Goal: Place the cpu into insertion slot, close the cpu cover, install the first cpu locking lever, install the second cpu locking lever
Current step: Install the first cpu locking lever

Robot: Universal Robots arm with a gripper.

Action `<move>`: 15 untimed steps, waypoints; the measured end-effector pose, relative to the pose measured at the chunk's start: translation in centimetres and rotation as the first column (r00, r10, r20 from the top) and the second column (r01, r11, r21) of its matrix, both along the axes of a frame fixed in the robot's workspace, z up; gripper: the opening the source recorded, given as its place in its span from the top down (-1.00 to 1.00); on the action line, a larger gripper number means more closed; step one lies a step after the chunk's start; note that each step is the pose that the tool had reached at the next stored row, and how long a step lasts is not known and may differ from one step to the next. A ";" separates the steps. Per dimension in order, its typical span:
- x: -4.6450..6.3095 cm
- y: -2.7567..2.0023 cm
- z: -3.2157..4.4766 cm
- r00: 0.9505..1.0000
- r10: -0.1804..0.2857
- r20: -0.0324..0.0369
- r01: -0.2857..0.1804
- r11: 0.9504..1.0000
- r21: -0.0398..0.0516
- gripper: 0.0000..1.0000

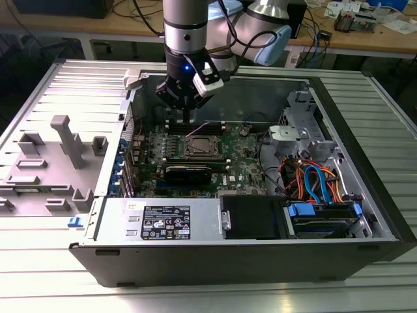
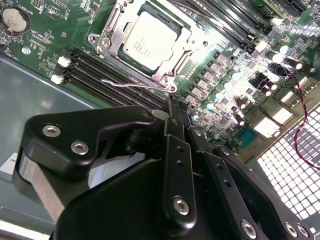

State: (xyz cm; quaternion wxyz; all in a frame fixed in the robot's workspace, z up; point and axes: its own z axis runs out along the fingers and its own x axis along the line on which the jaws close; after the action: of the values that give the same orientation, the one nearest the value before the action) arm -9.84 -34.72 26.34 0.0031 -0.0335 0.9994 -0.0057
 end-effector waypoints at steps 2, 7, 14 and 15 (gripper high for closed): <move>0.0 0.00 -0.01 1.000 0.000 0.000 0.000 1.000 0.000 0.79; 0.1 0.01 -0.16 1.000 0.000 0.000 0.000 1.000 0.000 0.79; 0.7 0.05 -1.16 1.000 0.000 0.000 0.000 1.000 -0.003 0.79; 0.7 0.05 -1.22 1.000 0.000 0.000 0.000 1.000 -0.003 0.79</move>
State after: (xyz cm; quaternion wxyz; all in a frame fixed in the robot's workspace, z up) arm -9.12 -34.67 25.12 0.0030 -0.0334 0.9994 -0.0072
